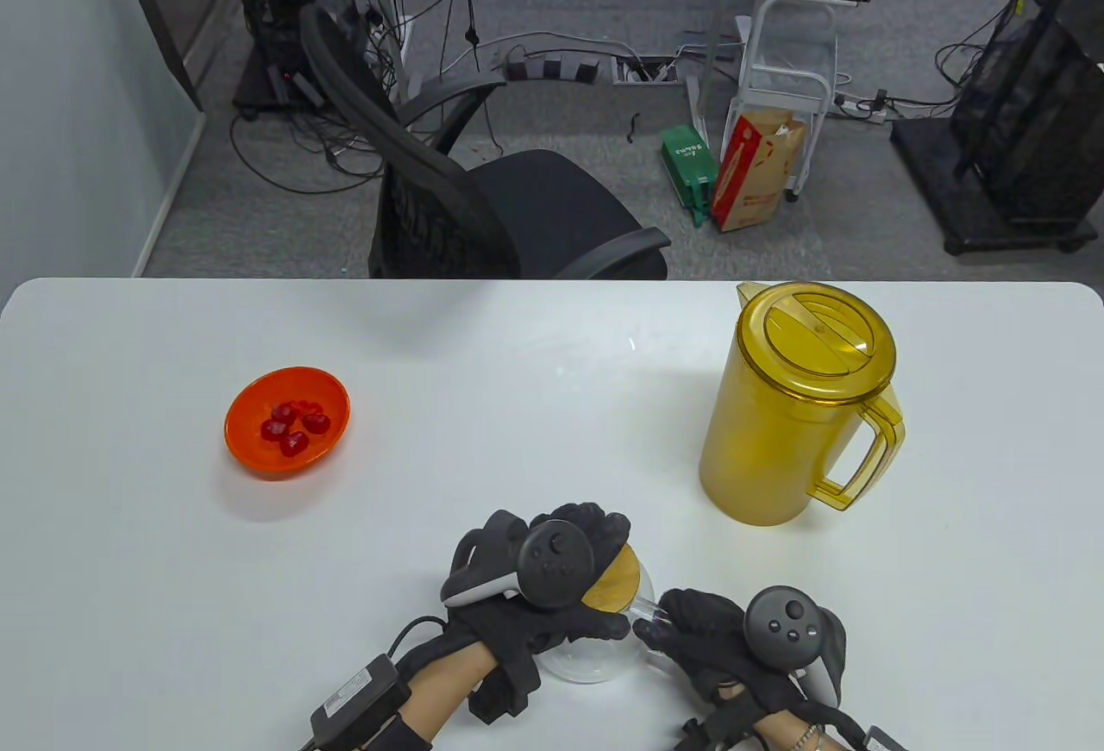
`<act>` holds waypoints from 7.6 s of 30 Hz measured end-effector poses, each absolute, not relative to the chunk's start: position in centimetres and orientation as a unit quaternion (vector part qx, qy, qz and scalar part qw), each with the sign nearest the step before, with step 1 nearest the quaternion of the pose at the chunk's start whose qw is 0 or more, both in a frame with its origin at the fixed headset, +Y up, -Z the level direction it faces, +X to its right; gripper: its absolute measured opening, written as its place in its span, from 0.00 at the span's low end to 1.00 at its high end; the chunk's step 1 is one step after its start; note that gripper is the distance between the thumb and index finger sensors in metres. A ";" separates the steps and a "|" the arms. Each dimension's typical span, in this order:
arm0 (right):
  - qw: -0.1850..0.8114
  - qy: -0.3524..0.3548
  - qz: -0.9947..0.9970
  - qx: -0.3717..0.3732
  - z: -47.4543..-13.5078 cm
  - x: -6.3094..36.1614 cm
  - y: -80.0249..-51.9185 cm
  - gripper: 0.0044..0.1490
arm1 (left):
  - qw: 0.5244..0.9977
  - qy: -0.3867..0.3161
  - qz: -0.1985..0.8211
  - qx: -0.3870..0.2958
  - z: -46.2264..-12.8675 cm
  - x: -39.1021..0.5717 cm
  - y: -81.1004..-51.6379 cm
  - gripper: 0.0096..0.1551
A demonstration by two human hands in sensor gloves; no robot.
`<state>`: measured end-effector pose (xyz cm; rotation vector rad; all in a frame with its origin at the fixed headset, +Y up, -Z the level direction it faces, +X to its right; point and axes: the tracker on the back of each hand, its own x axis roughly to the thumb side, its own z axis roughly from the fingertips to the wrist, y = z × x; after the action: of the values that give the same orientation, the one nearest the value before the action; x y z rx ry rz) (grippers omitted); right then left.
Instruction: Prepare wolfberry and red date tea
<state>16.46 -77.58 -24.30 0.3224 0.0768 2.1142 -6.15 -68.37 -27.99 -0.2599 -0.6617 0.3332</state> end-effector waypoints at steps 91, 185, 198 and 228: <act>0.362 0.058 0.928 0.067 -23.9 23.3 -76.1 0.47 | 0.883 0.436 0.114 -0.134 -42.6 -39.2 -76.2 0.42; 0.369 0.029 0.924 0.100 -23.1 22.6 -76.0 0.46 | 0.908 -0.013 0.402 0.119 -29.5 -17.4 -65.1 0.22; 0.368 0.048 0.924 0.093 -23.3 22.4 -76.5 0.46 | 0.887 0.214 0.405 0.049 -33.4 -30.1 -70.2 0.22; 0.362 0.076 0.927 0.069 -23.6 22.5 -77.0 0.46 | 0.839 0.326 0.432 -0.055 -34.0 -35.5 -78.3 0.29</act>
<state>22.49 -76.99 -23.57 0.1770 0.1965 2.3868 -35.46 -78.30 -34.03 -0.1170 0.6903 0.9140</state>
